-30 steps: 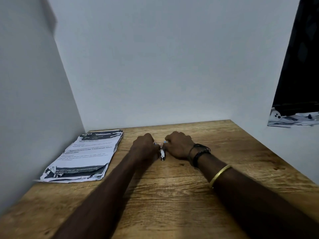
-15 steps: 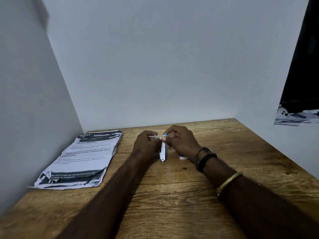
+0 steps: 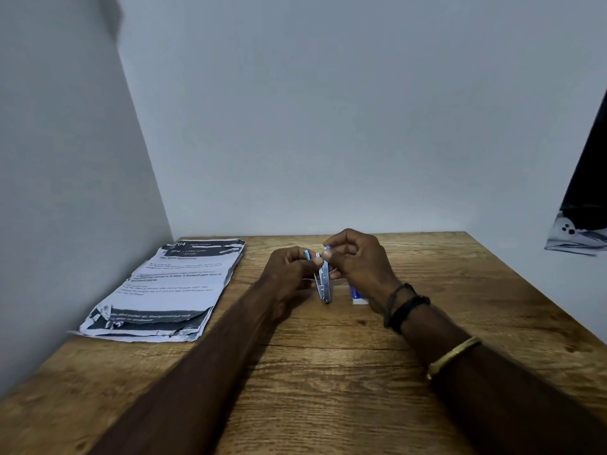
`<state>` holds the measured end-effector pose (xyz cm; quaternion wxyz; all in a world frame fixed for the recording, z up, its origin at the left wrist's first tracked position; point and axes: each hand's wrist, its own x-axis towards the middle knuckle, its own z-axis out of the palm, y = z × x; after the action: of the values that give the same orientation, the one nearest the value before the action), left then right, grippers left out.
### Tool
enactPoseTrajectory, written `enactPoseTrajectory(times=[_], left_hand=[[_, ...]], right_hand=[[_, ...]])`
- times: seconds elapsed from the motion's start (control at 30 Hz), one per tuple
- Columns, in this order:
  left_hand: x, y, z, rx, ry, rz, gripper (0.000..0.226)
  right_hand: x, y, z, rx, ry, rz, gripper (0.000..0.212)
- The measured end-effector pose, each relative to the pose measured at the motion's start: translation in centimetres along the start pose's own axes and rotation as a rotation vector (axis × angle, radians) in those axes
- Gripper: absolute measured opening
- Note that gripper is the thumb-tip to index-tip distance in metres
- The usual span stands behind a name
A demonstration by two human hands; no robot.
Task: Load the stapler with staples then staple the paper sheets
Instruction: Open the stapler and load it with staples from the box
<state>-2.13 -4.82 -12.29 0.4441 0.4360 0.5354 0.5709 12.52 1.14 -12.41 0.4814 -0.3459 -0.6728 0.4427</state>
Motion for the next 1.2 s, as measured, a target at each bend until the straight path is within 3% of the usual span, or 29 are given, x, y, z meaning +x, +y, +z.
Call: enactPoseTrajectory(times=[0.57,0.73,0.9,1.07,1.2], left_hand=[[-0.2,0.9,0.4,-0.157,0.045,0.028,0.011],[0.5,1.0,-1.0,-0.282,0.218,-0.027,0.008],[0.9,1.0,-1.5,-0.583,0.336,-0.082,0.016],[1.0,1.1,-2.0,-0.739,0.298,-0.191,0.015],[1.2,1.0,-1.9,-0.730,0.369,-0.211,0.035]], right_hand=[[0.0,-0.5,1.7,0.017,0.179,-0.063,0.008],[0.3,-0.4,0.3,0.248,0.192,-0.003,0.012],[0.1,-0.6,-0.4,0.416,0.114,0.012,0.017],[-1.0,-0.6,0.7,0.081,-0.034,-0.106,0.014],[-1.7,-1.1,1.5,-0.153,-0.152,-0.251,0.018]])
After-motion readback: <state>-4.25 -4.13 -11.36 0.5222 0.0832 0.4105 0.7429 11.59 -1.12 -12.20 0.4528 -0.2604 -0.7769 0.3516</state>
